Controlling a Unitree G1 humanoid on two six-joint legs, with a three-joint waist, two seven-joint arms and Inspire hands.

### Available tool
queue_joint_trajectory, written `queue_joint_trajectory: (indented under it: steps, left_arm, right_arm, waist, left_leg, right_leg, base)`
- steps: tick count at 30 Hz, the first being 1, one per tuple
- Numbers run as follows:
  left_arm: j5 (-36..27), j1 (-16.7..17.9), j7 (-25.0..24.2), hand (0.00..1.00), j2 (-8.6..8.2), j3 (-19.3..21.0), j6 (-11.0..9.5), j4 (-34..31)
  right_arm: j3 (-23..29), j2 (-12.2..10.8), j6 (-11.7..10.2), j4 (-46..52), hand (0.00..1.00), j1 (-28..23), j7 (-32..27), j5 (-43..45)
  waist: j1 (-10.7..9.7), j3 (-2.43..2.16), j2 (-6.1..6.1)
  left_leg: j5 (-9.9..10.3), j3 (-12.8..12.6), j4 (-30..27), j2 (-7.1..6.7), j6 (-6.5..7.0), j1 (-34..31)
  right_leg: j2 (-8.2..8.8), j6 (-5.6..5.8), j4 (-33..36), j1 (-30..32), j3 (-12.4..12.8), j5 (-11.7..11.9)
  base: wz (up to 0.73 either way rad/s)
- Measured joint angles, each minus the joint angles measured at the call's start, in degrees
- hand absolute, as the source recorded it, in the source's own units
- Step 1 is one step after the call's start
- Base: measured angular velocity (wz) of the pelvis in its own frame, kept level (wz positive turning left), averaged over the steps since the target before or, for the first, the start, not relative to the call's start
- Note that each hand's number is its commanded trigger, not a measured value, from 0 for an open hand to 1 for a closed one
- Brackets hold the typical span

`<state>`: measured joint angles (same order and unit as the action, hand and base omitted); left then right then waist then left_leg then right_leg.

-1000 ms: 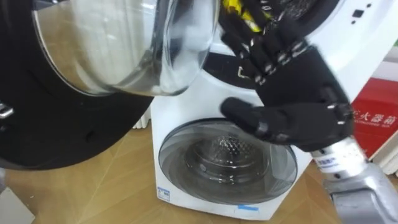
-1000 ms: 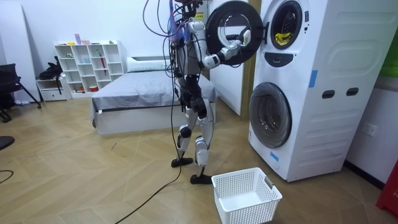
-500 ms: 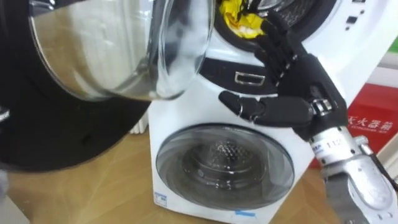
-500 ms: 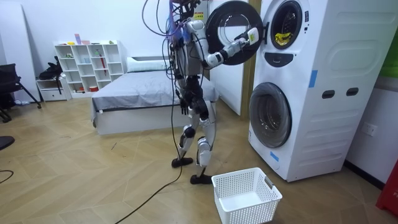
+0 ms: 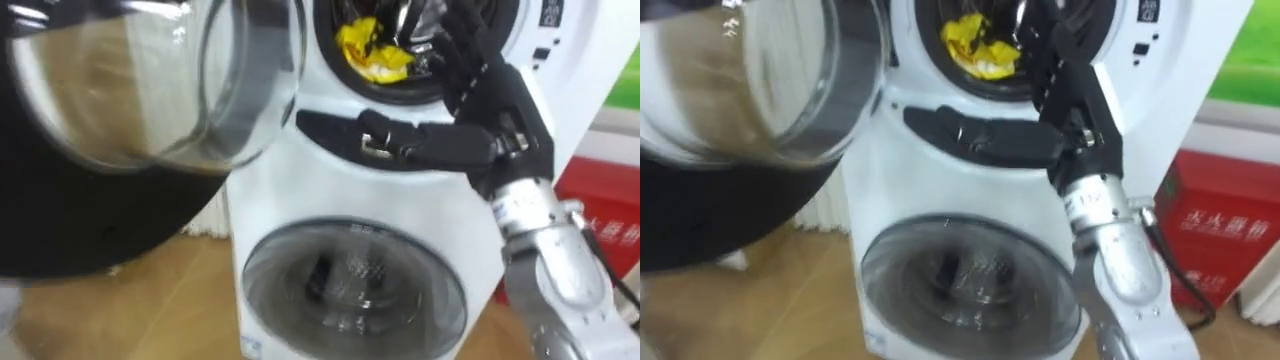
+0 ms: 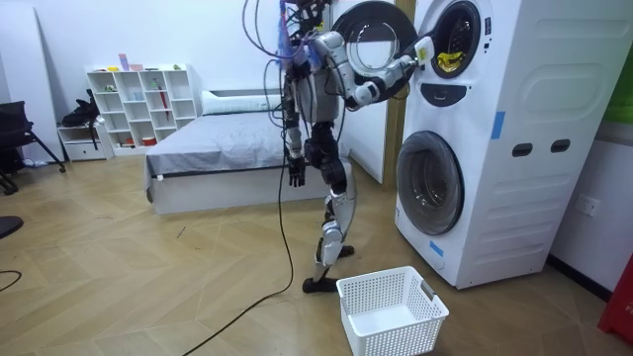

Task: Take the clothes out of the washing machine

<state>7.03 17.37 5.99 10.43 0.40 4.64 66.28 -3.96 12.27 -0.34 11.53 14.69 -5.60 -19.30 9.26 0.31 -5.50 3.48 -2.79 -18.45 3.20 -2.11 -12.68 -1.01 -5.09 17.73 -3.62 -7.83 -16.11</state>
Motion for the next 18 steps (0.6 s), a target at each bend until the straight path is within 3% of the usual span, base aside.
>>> queue_joint_trajectory:
  steps: [4,5,6,7,8,9,10,11,12,13,14,15,16,17,18]
  left_arm:
    - [-0.10,-1.22,-1.06,0.00,0.02,0.84,-0.33,-0.09]
    - [-0.83,-1.86,-1.63,0.00,0.03,1.15,-0.33,-0.08]
    - [-1.71,-2.16,-1.69,0.00,0.09,1.15,-0.32,-0.12]
    - [-1.84,-2.24,-1.75,0.00,0.15,1.14,-0.24,-0.13]
    - [-1.79,-2.02,-1.79,0.00,-0.14,1.11,0.08,-0.16]
    - [-1.80,-2.89,-1.95,0.00,0.00,1.21,0.22,0.14]
    - [-1.81,-3.42,-1.90,0.00,0.30,1.27,0.27,0.33]
    - [-1.81,-4.62,-1.72,0.00,0.65,1.33,0.25,0.46]
    - [-1.81,-5.66,-1.55,0.00,1.08,1.34,0.24,0.21]
    - [-1.81,-6.22,-1.44,0.00,1.18,1.33,0.19,0.13]
    - [-1.76,-6.92,-1.15,0.00,1.24,1.28,0.14,0.05]
    - [-1.07,-7.36,-0.96,0.00,1.37,1.16,0.10,-0.46]
    - [-1.03,-7.73,-0.61,0.00,1.51,1.12,0.00,-0.77]
    - [-1.03,-8.37,0.10,0.00,1.78,1.23,-0.49,-0.83]
    - [-1.03,-8.92,0.15,0.00,2.19,1.25,-1.13,-0.65]
  right_arm:
    - [-0.46,0.01,0.02,0.08,0.00,0.00,-0.20,0.15]
    - [-0.57,0.13,0.06,0.17,0.00,0.00,-0.05,0.09]
    - [-1.22,0.20,0.08,-0.19,0.00,-0.02,-0.66,0.32]
    - [-1.71,0.15,0.08,-0.65,0.00,-0.16,-0.96,0.37]
    - [-2.02,0.75,0.17,-0.85,0.00,-0.57,-1.09,0.34]
    - [-1.50,1.43,0.00,-0.66,0.00,-0.65,-1.35,0.38]
    - [-1.42,1.56,0.00,-0.67,0.00,-0.73,-1.50,0.50]
    - [-1.38,1.87,-0.01,-0.62,0.00,-0.72,-1.51,1.31]
    - [-1.28,2.33,-0.22,-0.41,0.00,-0.80,-1.79,1.66]
    - [-1.26,2.42,-0.44,0.26,0.00,-1.42,-2.23,1.77]
    - [-1.27,2.32,-1.80,1.76,0.00,-3.91,-2.36,1.34]
    - [-1.27,2.52,-3.82,2.25,0.00,-7.13,-1.54,1.53]
    - [-1.26,2.66,-4.23,2.65,0.00,-8.33,-1.04,1.66]
    - [-1.26,2.87,-4.02,3.33,0.00,-8.98,-0.08,1.51]
    - [-1.27,3.00,-2.90,3.53,0.00,-9.04,1.06,1.30]
  waist:
    - [0.08,-0.41,-0.21]
    - [-0.18,-0.14,0.10]
    - [-0.91,0.86,0.79]
    - [-0.92,1.37,1.14]
    - [-1.40,0.16,1.49]
    - [-1.58,-0.22,2.16]
    - [-1.88,-0.35,1.95]
    - [-2.80,-0.04,1.27]
    - [-3.55,0.44,0.55]
    - [-3.71,0.44,0.42]
    - [-4.50,0.40,0.70]
    - [-5.62,0.42,1.89]
    - [-5.90,0.21,2.03]
    - [-5.92,0.22,2.47]
    - [-6.19,0.30,2.97]
  left_leg:
    - [1.72,-2.05,-1.16,-1.48,2.27,0.51]
    - [3.06,-2.21,-3.37,-1.91,2.91,0.36]
    - [4.10,-3.02,-10.23,-2.00,3.80,-1.16]
    - [5.03,-4.07,-12.63,-2.49,3.62,-2.34]
    - [4.45,-4.08,-7.68,-2.99,3.70,-1.94]
    - [4.85,-4.25,-6.59,-3.74,4.69,-1.42]
    - [5.84,-4.27,-6.55,-4.86,5.28,-0.81]
    - [6.59,-4.49,-6.23,-6.30,6.21,0.55]
    - [7.16,-4.78,-5.76,-7.52,7.06,2.27]
    - [7.54,-4.83,-5.53,-7.90,7.30,2.99]
    - [8.17,-4.72,-4.49,-8.03,7.77,5.00]
    - [8.61,-3.22,-3.18,-7.64,8.00,7.07]
    - [8.62,-2.31,-2.26,-7.53,8.02,7.74]
    - [8.59,-0.67,-0.82,-7.20,8.08,8.97]
    - [8.56,0.41,-0.23,-6.51,8.12,9.52]
  right_leg:
    - [1.74,1.49,-3.13,-1.70,1.45,-0.07]
    - [2.27,1.96,-3.22,-2.52,1.41,-0.14]
    - [2.79,2.41,-3.39,-4.71,3.06,0.10]
    - [3.13,2.74,-3.27,-5.89,4.81,-0.03]
    - [3.76,5.02,-1.10,-5.54,5.05,-1.49]
    - [5.10,6.20,4.00,-4.45,3.73,-4.24]
    - [6.41,7.15,7.23,-3.66,2.77,-5.27]
    - [8.43,7.88,14.48,-2.07,1.56,-5.47]
    - [10.11,8.76,20.55,0.05,1.42,-4.10]
    - [10.58,8.75,22.88,0.83,1.48,-2.87]
    - [10.47,8.90,26.26,1.65,1.44,0.75]
    - [9.54,8.53,27.77,2.01,1.39,3.09]
    - [9.01,8.49,27.64,2.77,1.50,2.01]
    - [7.89,7.90,25.46,4.81,1.84,-1.12]
    - [6.33,7.57,20.75,6.06,1.14,-2.46]
  base:
    - [0.00]
    - [0.04]
    - [0.04]
    - [-0.06]
    - [-0.17]
    - [-0.11]
    - [0.13]
    - [0.31]
    - [0.31]
    - [0.10]
    - [-0.04]
    - [-0.07]
    - [-0.29]
    - [-0.51]
    - [-0.53]
